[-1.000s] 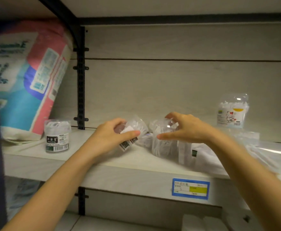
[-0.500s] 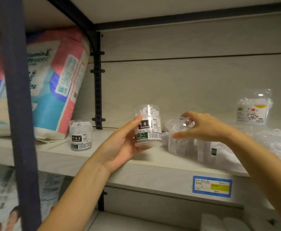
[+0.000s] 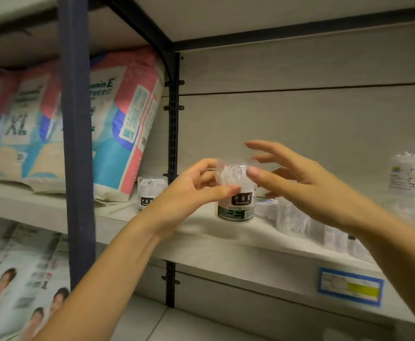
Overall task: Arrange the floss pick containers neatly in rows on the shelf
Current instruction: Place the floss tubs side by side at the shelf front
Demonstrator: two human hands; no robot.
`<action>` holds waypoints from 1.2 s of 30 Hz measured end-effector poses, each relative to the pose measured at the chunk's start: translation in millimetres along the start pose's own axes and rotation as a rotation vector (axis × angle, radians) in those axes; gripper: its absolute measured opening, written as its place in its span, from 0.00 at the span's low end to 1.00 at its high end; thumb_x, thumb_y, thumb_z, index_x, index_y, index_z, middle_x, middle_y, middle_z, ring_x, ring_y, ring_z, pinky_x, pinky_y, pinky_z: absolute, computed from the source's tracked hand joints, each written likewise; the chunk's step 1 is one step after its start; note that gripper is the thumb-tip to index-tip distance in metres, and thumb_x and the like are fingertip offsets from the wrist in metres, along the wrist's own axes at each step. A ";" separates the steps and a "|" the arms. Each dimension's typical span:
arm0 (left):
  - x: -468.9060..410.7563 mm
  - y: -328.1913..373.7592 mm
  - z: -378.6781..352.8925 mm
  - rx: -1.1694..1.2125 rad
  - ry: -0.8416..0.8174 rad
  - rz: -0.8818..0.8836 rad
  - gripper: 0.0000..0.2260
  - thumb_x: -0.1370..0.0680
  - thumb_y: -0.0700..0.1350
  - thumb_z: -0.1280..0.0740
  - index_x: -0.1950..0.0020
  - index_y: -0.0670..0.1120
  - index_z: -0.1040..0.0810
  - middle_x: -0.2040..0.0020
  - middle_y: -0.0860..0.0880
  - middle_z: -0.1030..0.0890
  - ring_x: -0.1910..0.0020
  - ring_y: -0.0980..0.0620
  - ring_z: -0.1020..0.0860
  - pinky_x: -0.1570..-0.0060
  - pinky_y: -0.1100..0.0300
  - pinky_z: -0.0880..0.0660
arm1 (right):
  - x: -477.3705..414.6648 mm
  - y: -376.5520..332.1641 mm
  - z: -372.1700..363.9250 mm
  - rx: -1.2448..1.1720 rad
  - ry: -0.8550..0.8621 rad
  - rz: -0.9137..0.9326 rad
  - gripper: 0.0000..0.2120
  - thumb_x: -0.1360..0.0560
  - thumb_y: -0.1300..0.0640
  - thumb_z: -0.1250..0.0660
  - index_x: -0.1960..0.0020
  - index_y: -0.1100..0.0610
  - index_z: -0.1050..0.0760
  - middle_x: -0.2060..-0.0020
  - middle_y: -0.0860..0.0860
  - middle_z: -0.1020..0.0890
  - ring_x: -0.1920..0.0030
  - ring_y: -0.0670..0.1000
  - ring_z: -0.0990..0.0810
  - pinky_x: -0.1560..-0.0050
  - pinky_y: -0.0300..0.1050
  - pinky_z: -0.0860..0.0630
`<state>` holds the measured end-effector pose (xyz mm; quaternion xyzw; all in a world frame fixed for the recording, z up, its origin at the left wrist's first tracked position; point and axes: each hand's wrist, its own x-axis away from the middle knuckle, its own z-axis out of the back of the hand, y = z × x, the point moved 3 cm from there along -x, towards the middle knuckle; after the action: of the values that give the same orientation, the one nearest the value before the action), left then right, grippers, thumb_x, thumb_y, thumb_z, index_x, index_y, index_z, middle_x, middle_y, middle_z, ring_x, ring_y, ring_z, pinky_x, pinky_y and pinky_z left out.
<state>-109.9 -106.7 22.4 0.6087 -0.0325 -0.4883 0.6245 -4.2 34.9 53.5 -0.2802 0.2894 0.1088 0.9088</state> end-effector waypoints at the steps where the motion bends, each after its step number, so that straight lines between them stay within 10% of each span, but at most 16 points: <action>1: 2.8 2.4 3.9 -0.039 -0.007 0.002 0.22 0.30 0.46 0.31 0.37 0.46 0.28 0.44 0.47 0.18 0.42 0.53 0.21 0.45 0.64 0.24 | -3.1 -3.4 -6.2 0.052 -0.003 0.020 0.34 0.37 0.31 0.41 0.31 0.36 0.39 0.44 0.34 0.29 0.47 0.39 0.23 0.50 0.38 0.24; 9: 2.2 15.8 72.6 -0.398 -0.052 0.057 0.23 0.30 0.50 0.27 0.37 0.49 0.27 0.41 0.50 0.21 0.43 0.54 0.22 0.40 0.56 0.26 | -47.7 -23.7 -53.9 0.095 0.032 0.038 0.32 0.36 0.35 0.41 0.33 0.42 0.34 0.44 0.39 0.29 0.51 0.38 0.25 0.60 0.33 0.28; 30: -31.4 -28.9 124.1 -1.204 -0.486 0.002 0.30 0.24 0.63 0.43 0.26 0.52 0.41 0.27 0.52 0.37 0.29 0.54 0.40 0.30 0.60 0.43 | -81.5 -7.5 -119.3 0.338 -0.046 -0.294 0.29 0.26 0.40 0.39 0.28 0.50 0.38 0.33 0.51 0.28 0.39 0.50 0.25 0.40 0.47 0.27; 36: -29.0 -1.0 87.4 -1.049 -0.135 -0.309 0.37 0.35 0.70 0.51 0.31 0.53 0.34 0.30 0.55 0.33 0.29 0.57 0.41 0.32 0.55 0.39 | -29.5 21.0 -9.1 0.556 0.266 -0.455 0.24 0.25 0.45 0.37 0.32 0.53 0.32 0.35 0.50 0.26 0.37 0.50 0.27 0.37 0.47 0.31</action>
<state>-181.0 -151.3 60.1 0.1806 0.2649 -0.5629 0.7618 -39.9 45.8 55.3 -0.0916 0.3539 -0.2158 0.9054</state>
